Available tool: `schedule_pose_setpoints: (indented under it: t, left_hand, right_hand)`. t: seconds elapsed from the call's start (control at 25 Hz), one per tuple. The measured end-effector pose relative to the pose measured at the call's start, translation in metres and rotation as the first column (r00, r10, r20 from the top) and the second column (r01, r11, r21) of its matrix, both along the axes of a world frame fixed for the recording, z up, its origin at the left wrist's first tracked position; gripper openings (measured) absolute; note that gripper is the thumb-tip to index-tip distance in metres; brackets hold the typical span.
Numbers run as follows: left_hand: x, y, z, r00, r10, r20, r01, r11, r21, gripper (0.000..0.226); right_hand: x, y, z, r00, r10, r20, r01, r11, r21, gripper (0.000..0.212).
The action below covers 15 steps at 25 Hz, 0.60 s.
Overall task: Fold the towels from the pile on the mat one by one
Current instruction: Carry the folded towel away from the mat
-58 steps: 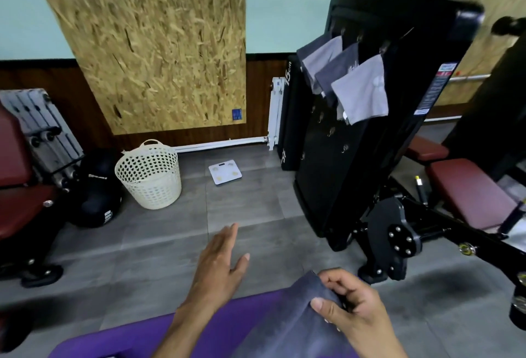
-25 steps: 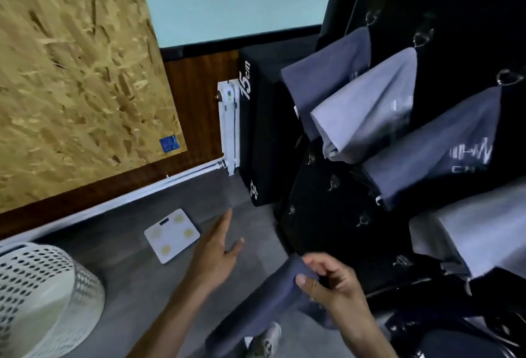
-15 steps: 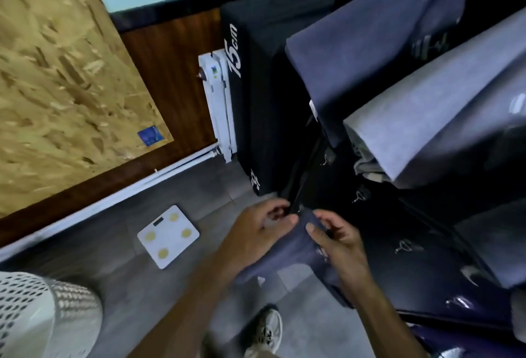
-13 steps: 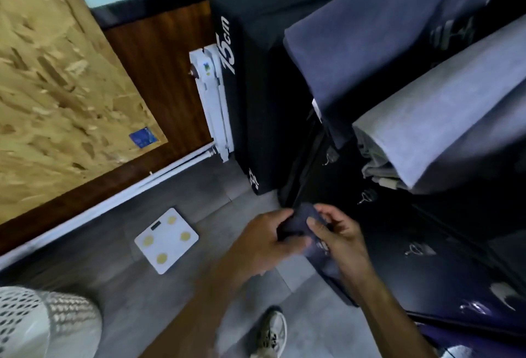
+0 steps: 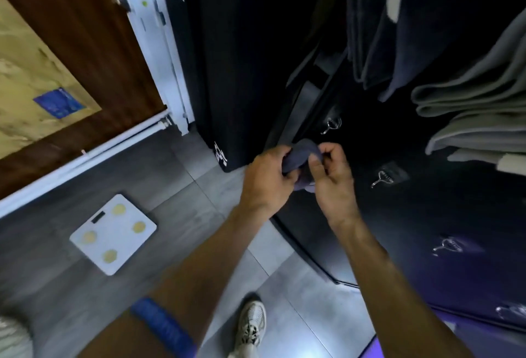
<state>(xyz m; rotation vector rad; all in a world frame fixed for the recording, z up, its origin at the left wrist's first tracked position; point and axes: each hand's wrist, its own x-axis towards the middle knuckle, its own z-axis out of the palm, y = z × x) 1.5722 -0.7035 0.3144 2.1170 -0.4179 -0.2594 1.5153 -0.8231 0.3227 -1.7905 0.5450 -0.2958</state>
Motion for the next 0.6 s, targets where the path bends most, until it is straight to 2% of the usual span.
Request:
schedule_pose_setpoints:
  t: [0.12,0.2,0.24,0.32,0.4,0.48,0.6]
  left_hand:
    - [0.015,-0.012,0.005,1.0,-0.016,0.01,0.016,0.999,-0.033,0.026]
    - [0.024,-0.02,0.015,0.999,-0.021,0.034,0.022,0.999,-0.04,0.028]
    - [0.029,-0.024,0.02,0.998,-0.028,0.048,0.03,0.999,-0.04,0.028]
    - [0.036,-0.033,0.023,0.996,-0.065,0.068,0.067,0.998,-0.019,0.027]
    - [0.04,-0.036,0.018,0.99,-0.113,0.082,0.114,0.993,-0.012,0.029]
    - [0.04,-0.036,0.006,0.979,-0.172,0.106,0.169,0.985,0.037,0.034]
    - [0.039,-0.037,-0.006,0.972,-0.23,0.053,0.227,0.972,0.059,0.031]
  right_hand:
    - [0.013,-0.011,0.006,0.998,-0.05,0.024,0.051,0.998,-0.043,0.01]
    - [0.02,-0.014,0.01,0.985,-0.152,0.08,0.158,0.985,-0.064,0.009]
    - [0.023,-0.014,0.013,0.971,-0.217,0.096,0.227,0.966,-0.12,0.009]
    - [0.027,-0.013,0.016,0.944,-0.319,0.09,0.33,0.881,-0.341,0.012]
    - [0.027,-0.012,0.015,0.927,-0.372,0.051,0.344,0.784,-0.516,0.016]
    - [0.022,-0.012,0.004,0.92,-0.392,-0.004,0.325,0.769,-0.551,0.014]
    - [0.02,-0.016,-0.006,0.902,-0.427,-0.067,0.316,0.758,-0.571,0.014]
